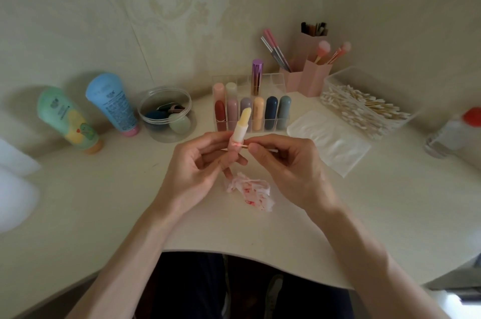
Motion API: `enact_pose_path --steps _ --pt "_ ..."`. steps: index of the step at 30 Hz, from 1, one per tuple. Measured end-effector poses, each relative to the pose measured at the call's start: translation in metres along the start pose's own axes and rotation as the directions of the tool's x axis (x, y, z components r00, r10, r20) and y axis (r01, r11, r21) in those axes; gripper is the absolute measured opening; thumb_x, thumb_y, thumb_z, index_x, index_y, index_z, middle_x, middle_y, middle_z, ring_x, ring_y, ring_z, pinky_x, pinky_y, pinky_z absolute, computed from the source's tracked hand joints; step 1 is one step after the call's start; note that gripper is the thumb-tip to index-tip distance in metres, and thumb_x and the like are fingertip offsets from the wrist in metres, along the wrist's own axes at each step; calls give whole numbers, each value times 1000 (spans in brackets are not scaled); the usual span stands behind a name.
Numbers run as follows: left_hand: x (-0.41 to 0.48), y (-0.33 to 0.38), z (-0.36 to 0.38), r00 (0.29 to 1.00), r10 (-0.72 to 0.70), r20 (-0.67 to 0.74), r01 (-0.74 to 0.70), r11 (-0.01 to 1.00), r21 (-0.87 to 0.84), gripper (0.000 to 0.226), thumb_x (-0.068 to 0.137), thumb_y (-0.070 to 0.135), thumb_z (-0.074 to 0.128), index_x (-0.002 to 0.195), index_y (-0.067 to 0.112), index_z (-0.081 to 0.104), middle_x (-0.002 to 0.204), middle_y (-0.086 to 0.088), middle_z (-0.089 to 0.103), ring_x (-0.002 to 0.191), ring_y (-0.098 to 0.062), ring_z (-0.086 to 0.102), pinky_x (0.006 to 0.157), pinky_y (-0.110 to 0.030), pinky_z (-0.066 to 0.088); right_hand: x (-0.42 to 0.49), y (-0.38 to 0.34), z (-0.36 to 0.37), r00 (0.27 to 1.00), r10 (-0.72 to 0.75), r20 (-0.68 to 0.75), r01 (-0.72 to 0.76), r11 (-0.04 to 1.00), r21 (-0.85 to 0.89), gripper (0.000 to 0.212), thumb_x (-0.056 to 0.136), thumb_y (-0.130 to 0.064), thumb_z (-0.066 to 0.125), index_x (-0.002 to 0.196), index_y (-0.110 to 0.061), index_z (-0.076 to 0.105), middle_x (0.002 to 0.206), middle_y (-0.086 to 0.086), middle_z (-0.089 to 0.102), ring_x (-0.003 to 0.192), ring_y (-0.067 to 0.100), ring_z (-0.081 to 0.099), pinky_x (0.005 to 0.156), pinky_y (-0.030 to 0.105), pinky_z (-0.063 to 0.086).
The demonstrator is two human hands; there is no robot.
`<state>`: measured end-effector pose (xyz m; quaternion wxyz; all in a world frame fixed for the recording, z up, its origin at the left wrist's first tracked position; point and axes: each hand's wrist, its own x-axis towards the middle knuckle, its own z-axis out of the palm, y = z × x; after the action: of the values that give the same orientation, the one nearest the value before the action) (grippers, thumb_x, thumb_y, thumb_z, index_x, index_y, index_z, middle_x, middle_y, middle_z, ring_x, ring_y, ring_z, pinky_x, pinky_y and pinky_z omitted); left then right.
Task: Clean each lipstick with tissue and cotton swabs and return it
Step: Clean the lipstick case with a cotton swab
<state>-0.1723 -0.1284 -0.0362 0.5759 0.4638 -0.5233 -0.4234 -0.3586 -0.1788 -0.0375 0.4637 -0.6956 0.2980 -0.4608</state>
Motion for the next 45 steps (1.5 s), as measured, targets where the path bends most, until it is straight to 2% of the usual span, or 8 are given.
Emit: enact_pose_path --steps 5,10,18,22,26,32,36,45 --pt "1 -3 -1 998 11 -55 -11 1000 6 34 80 11 78 114 7 71 97 -9 80 80 -28 78 57 -25 58 -2 2 2 1000 20 21 -19 999 -27 17 99 -5 70 112 -7 80 104 -3 81 95 12 77 84 22 58" --pt "0 -4 -1 999 -5 39 6 1000 -16 30 95 6 64 124 1 66 113 -17 75 88 -34 78 52 -29 56 -1 4 1 1000 22 15 -21 999 -24 18 99 -6 70 114 -4 79 109 -1 81 98 14 78 87 27 60" --pt "1 -6 -3 996 49 71 -54 997 64 26 103 6 56 126 3 68 112 -16 62 75 -38 68 52 -37 55 -2 3 0 1000 -2 0 3 997 -71 17 98 -5 71 111 -9 81 104 -6 81 86 7 75 76 18 55" --pt "1 -3 -2 998 59 -25 -57 996 70 27 97 2 65 123 6 72 92 -15 72 64 -32 69 58 -33 57 -2 3 0 1000 -5 3 5 997 -82 16 99 -4 70 111 -7 81 88 -15 77 68 1 66 66 10 46" --pt "2 1 0 984 45 -170 -42 999 21 24 83 7 77 107 8 75 91 -4 80 69 -22 76 63 -25 59 -2 3 1 1000 -11 -7 10 997 -78 17 98 -3 70 110 -8 80 86 -19 75 70 -1 66 68 9 45" --pt "1 0 0 994 46 -98 -41 998 52 35 80 6 79 114 10 74 98 -4 80 85 -23 79 77 -25 61 -2 1 0 1000 -14 -19 13 998 -66 19 99 -4 69 112 -11 80 97 -13 79 83 0 72 75 11 50" --pt "2 -3 0 991 35 -131 -29 999 43 36 70 9 83 105 13 74 92 -3 80 78 -18 78 71 -22 59 -4 1 3 1000 -22 12 24 995 -98 18 99 -2 69 112 -6 80 95 -13 77 80 -2 70 73 9 48" --pt "2 -9 -1 999 28 20 -29 999 38 29 98 3 62 126 2 68 105 -16 74 89 -33 76 63 -30 58 -2 3 2 999 -36 -19 33 989 -144 16 99 -7 70 110 -9 81 99 -9 80 85 11 74 73 17 52"
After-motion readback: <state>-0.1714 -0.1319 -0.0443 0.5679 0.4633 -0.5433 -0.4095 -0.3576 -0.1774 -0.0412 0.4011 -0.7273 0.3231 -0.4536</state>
